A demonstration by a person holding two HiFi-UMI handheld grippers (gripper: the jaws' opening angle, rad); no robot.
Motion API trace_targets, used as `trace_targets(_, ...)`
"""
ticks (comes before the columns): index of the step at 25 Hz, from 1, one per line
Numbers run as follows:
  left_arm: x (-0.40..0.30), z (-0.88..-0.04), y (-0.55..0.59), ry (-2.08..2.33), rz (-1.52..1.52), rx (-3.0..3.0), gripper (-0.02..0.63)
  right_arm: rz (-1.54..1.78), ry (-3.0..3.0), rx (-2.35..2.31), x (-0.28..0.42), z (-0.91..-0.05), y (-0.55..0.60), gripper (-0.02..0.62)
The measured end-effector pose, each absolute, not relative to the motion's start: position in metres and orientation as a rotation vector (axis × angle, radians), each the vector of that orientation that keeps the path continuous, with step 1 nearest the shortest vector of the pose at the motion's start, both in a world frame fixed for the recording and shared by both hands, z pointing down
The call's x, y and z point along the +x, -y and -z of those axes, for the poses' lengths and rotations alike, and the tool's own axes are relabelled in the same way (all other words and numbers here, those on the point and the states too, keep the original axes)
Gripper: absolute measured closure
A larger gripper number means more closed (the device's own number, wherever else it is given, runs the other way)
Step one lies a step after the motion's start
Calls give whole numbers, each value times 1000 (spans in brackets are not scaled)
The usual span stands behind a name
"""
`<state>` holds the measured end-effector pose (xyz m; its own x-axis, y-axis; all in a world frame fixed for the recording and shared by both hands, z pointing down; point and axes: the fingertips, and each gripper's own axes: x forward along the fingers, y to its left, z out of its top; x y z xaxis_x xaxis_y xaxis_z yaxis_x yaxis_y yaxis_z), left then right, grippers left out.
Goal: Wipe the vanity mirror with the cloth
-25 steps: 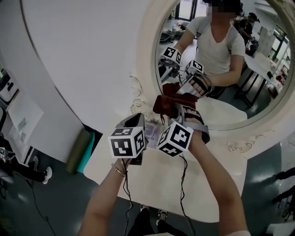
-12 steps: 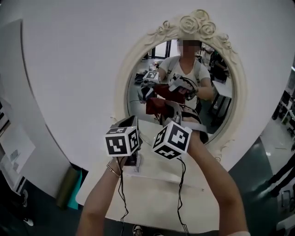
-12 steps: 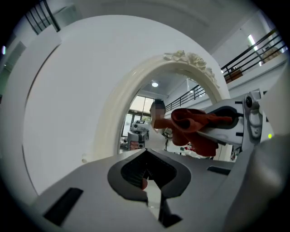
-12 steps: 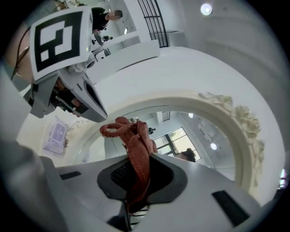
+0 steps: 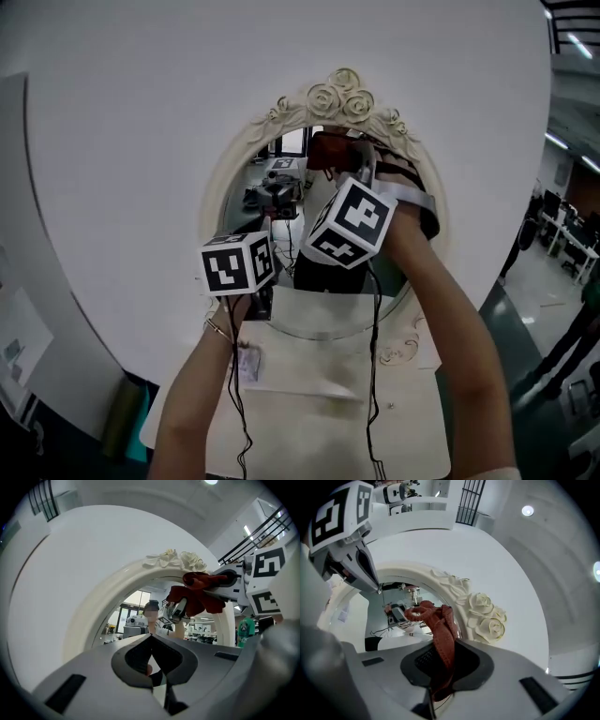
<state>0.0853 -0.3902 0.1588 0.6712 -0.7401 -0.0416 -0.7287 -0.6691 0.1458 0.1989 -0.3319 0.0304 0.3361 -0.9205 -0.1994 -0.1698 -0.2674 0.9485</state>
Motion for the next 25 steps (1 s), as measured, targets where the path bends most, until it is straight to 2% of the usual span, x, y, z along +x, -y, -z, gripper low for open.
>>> trace_targets(6, 91, -165, 396, 1217, 126, 2771, 601, 1023, 952, 1662, 197, -27, 342, 535)
trace_targets(14, 94, -199, 393, 1215, 33, 2768, 601, 965, 1034, 1600, 193, -76, 352, 535)
trace_targets(25, 97, -317, 373, 1184, -194, 2679, 601, 785, 1213, 1476, 184, -229, 353, 535)
